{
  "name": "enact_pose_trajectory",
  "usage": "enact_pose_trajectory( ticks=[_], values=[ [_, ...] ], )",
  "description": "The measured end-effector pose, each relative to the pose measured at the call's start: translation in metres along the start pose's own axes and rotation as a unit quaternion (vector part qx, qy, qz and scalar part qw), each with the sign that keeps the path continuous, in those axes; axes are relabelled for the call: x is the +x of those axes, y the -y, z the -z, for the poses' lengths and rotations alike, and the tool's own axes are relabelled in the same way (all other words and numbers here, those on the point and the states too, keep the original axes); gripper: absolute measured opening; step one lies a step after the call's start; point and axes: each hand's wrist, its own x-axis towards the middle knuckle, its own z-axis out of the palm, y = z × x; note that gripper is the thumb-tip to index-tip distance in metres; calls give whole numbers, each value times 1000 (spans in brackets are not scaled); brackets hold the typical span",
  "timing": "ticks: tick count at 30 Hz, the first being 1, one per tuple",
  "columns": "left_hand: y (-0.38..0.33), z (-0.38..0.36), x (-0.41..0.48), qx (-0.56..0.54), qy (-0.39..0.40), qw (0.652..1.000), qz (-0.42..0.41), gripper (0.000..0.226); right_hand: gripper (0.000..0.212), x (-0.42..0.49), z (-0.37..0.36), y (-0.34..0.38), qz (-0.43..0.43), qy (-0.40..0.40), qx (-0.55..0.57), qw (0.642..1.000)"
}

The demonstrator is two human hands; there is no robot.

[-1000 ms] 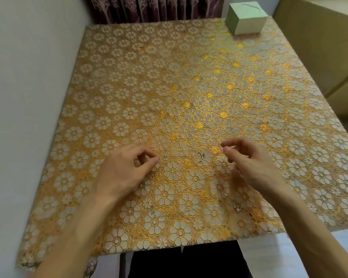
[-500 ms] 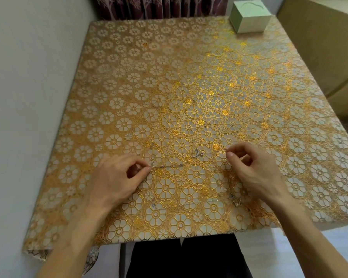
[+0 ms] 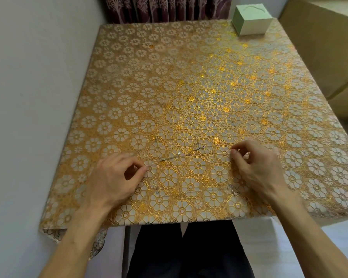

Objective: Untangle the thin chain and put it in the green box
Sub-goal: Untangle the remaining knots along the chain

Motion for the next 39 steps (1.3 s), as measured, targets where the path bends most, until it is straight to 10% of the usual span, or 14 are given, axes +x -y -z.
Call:
enact_pose_trajectory(
  ticks=[39],
  values=[
    [2,9,-8,49,-81,987,127,22,15,-14,-4,-16,-42,-102,-31,993]
  ],
)
